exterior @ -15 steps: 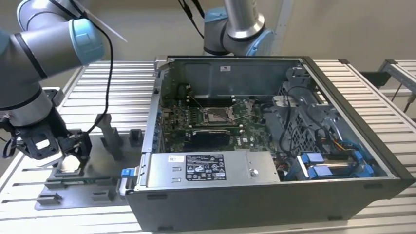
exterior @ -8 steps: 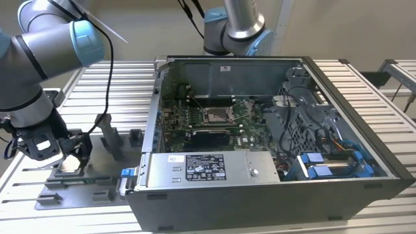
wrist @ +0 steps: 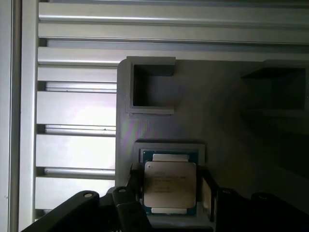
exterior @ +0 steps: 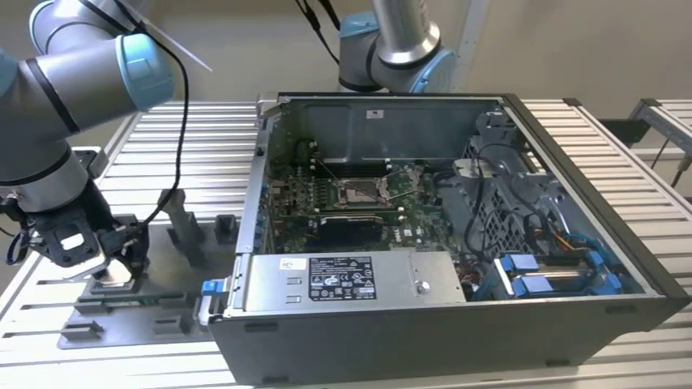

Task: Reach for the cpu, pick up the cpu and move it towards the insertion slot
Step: 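Pick up the cpu and move it towards the insertion slot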

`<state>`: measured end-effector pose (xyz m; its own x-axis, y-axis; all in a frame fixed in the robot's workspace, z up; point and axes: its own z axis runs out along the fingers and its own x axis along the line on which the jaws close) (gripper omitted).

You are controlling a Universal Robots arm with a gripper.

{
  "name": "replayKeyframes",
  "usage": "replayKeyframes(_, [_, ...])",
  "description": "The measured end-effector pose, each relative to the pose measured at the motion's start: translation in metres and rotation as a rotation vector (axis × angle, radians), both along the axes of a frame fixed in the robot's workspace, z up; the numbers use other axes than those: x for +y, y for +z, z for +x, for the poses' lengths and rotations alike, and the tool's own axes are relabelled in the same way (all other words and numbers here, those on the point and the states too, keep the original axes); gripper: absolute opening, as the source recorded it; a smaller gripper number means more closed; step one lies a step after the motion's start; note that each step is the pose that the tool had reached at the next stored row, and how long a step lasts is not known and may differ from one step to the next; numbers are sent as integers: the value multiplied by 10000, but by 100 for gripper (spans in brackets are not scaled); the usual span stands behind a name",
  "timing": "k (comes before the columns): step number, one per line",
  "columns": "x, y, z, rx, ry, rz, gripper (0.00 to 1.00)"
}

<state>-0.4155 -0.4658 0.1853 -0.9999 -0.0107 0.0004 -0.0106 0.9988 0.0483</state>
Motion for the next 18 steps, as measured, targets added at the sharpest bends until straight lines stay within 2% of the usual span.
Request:
replayKeyframes(14, [0,0,0,-1,0,4,0])
replayKeyframes(18, [0,36,0,0,-1,5,0])
